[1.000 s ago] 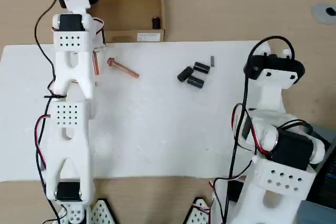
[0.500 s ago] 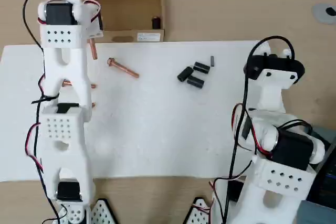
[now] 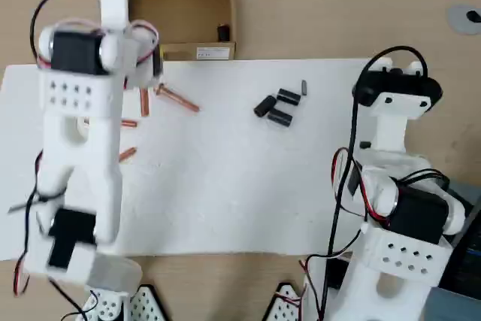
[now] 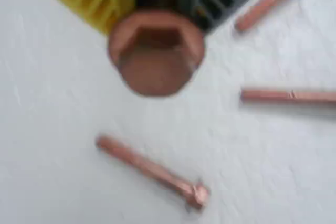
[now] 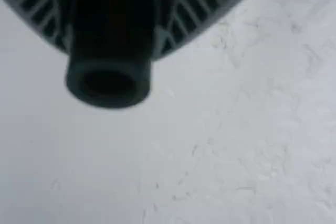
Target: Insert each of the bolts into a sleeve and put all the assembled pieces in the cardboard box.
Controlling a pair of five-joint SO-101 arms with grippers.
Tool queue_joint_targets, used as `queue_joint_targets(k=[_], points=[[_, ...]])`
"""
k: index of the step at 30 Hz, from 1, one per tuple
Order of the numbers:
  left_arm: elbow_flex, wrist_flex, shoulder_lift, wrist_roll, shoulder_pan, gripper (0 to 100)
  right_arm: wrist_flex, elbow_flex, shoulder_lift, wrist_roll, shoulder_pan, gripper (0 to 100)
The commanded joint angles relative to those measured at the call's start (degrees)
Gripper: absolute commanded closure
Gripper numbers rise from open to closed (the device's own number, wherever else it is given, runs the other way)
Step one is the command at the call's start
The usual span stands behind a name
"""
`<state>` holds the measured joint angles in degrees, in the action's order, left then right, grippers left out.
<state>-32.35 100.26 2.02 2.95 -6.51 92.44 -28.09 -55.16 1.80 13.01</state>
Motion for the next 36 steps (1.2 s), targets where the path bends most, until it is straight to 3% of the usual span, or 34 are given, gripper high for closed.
queue_joint_targets(k=[1, 6, 13, 24, 32, 36], points=[[10.3, 0.2, 11.7, 2.4, -3.1, 100, -2.9, 0.2, -3.3, 0.4, 0.7, 98.9], [24.0, -1.1, 21.4, 2.5, -5.7, 100, -8.6, -4.4, -12.4, 0.0, 0.6, 98.9], [42.6, -11.5, 34.0, 2.2, -5.5, 100, -13.2, -19.6, -28.4, -3.3, -1.7, 98.9], [74.0, -32.5, 60.4, -7.6, -5.8, 100, -17.8, -31.5, -42.6, -3.1, -14.1, 98.9], [91.8, -45.8, 80.0, -8.7, -6.2, 100, -22.7, -35.0, -45.2, -3.0, -22.7, 98.9], [98.5, -49.8, 89.9, -8.8, -10.3, 100, -24.2, -36.1, -45.6, 1.1, -26.9, 98.9]])
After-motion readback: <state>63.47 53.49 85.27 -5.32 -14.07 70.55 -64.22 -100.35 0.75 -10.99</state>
